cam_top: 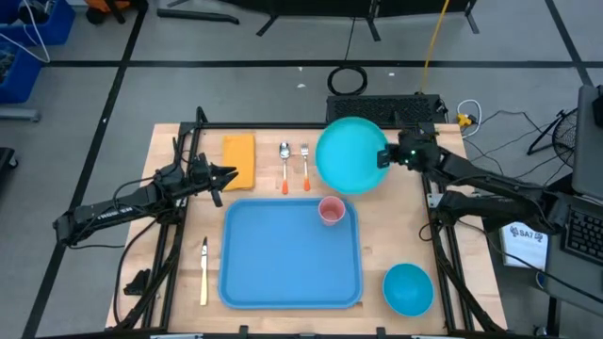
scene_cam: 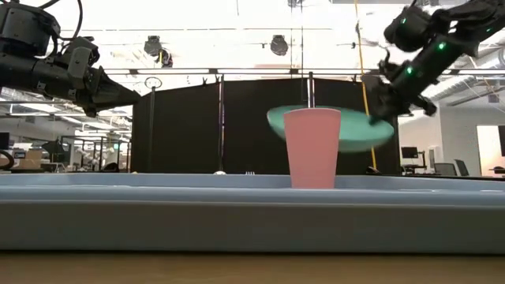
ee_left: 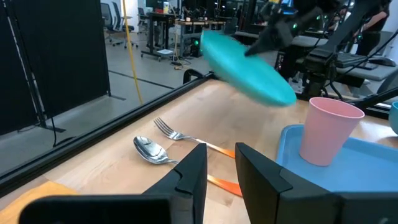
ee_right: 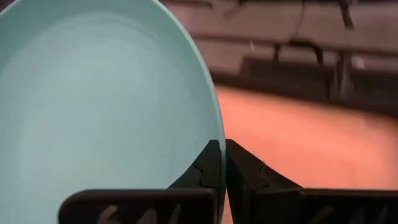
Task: Set up tray
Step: Put the green plate on the blue tray
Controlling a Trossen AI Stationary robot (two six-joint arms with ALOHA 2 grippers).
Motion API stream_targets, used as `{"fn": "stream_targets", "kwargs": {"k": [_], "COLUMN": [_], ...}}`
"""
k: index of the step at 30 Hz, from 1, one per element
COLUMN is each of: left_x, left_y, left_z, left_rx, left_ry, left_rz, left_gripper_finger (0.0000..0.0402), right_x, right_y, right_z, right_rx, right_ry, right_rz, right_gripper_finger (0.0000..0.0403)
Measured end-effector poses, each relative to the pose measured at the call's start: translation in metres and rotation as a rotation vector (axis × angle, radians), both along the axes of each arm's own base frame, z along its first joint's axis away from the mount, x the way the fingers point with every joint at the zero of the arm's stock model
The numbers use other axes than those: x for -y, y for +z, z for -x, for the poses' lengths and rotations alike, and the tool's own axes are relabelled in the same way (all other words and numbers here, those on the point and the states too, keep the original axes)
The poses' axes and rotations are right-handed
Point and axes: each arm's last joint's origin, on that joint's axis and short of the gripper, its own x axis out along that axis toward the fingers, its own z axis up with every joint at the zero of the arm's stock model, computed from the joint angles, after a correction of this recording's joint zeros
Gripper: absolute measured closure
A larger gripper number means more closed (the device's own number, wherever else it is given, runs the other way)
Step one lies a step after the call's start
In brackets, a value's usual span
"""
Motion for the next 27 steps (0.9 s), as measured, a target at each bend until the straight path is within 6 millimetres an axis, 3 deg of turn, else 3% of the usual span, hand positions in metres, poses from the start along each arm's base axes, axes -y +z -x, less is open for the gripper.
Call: {"fn": "stream_targets", "kwargs": {"k": [5,13,21,27], "left_x": [0.000,0.000,0.000,0.000], "left_y": [0.000,0.000,0.000,0.000], "left_z": [0.000,0.000,0.000,0.000], "left_rx": [0.000,0.000,0.000,0.000], "left_ry": [0.000,0.007,0.007,0.007], "left_rz": [0.000,-0.001,-0.001,0.000], "left_gripper_finger": [0.0314,0.0314,0.0314,0.0314], "right_x": [0.001,-0.022,-0.092,-0.148], "right_y": [0.017,0.050,0.077,0.076], "right_z": [-0.005,-0.037,-0.092,-0.144], "right_rx": [0.156,0.498,0.418,0.209], "right_ry": [0.085,0.530,0.851,0.950], "right_rz": [0.084,0.119,0.008,-0.054], "right_gripper_finger": [0.0401,0.0401,0.0402,0.0402]}}
